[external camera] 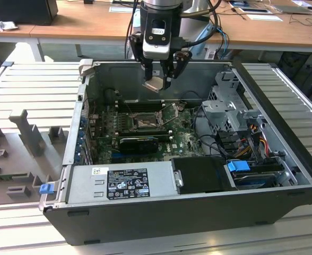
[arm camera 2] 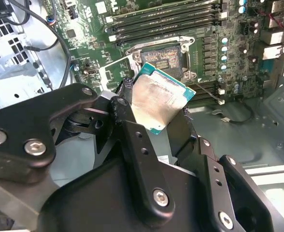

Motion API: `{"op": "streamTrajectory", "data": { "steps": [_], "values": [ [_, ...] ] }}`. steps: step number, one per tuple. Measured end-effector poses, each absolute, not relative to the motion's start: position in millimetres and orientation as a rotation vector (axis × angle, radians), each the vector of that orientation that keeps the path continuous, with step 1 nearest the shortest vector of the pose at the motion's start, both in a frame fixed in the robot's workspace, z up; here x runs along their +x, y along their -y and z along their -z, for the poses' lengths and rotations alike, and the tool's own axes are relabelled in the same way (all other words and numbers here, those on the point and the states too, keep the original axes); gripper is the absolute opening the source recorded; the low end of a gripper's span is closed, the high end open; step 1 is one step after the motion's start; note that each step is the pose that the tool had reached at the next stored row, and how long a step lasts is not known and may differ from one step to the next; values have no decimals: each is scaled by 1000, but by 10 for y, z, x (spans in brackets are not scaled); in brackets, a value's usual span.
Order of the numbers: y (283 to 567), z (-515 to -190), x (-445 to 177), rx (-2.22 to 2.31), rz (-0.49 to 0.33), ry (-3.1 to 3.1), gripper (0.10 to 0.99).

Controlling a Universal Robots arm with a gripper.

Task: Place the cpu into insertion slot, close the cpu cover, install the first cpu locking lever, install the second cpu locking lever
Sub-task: 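Place the cpu into insertion slot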

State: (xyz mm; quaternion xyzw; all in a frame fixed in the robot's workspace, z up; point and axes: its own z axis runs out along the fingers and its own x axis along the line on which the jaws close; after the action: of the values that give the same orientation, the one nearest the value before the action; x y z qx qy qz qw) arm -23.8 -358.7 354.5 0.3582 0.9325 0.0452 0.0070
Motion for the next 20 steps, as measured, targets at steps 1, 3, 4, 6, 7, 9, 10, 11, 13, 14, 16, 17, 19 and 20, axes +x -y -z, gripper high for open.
{"op": "streamTrajectory", "data": {
  "steps": [1,3,4,6,7,9,10,11,13,14,16,17,19,20],
  "values": [
    [3587,-3544,-238,1137,-141,-2910,529],
    [3587,-3544,-238,1153,-141,-2903,529],
    [3587,-3544,-238,1165,-141,-2898,529],
    [3587,-3543,-238,1191,-141,-2886,529],
    [3587,-3543,-238,1199,-140,-2883,529],
    [3587,-3542,-238,1217,-140,-2875,529],
    [3587,-3542,-238,1228,-140,-2869,529],
    [3587,-3542,-238,1241,-140,-2863,529],
    [3587,-3541,-238,1263,-140,-2853,529],
    [3586,-3536,-238,1281,-140,-2844,529],
    [3587,-3533,-238,1302,-139,-2834,529],
    [3587,-3531,-238,1318,-139,-2826,529],
    [3587,-3529,-238,1339,-139,-2816,529],
    [3587,-3527,-238,1357,-139,-2806,529]
  ]
}}
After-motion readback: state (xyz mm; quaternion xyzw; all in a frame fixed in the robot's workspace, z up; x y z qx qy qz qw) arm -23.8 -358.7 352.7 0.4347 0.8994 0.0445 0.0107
